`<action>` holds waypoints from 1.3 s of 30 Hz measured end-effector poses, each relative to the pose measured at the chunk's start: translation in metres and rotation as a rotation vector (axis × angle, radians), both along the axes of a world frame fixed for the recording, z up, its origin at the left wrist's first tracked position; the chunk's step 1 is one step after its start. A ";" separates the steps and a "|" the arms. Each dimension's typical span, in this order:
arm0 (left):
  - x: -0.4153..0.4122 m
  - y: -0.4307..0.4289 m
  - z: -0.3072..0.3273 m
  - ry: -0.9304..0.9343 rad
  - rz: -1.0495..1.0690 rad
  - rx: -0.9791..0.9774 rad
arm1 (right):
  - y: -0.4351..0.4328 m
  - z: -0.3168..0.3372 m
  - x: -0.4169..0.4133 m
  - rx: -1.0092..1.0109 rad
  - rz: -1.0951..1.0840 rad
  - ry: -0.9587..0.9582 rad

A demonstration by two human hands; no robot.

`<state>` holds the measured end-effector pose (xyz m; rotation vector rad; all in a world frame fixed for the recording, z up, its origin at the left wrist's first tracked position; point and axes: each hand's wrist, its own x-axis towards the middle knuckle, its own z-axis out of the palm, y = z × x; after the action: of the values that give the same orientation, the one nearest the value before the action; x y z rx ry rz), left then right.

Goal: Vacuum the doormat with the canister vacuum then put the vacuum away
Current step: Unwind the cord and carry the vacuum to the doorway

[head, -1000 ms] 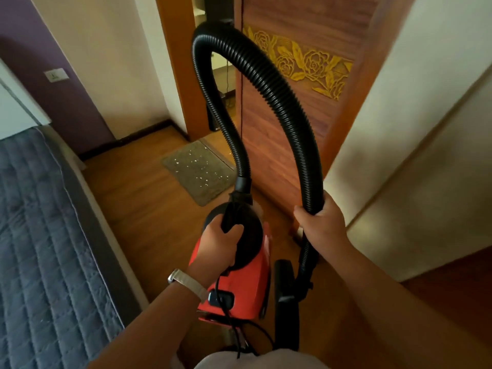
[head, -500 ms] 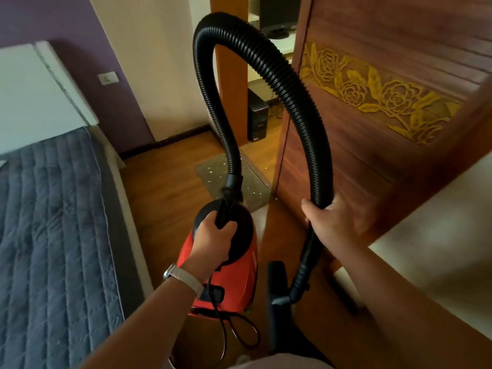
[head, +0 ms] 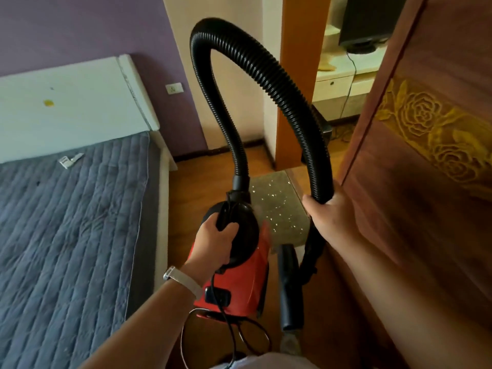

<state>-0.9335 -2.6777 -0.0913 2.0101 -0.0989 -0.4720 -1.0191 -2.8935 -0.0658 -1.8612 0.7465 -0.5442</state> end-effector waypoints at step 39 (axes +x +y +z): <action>0.566 -0.011 -0.010 0.028 0.162 -0.036 | -0.027 -0.016 0.578 0.028 0.178 0.152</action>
<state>-0.3679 -2.6883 -0.1010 1.9573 0.0725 -0.3922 -0.4415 -2.9201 -0.0823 -1.9352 0.6753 -0.2792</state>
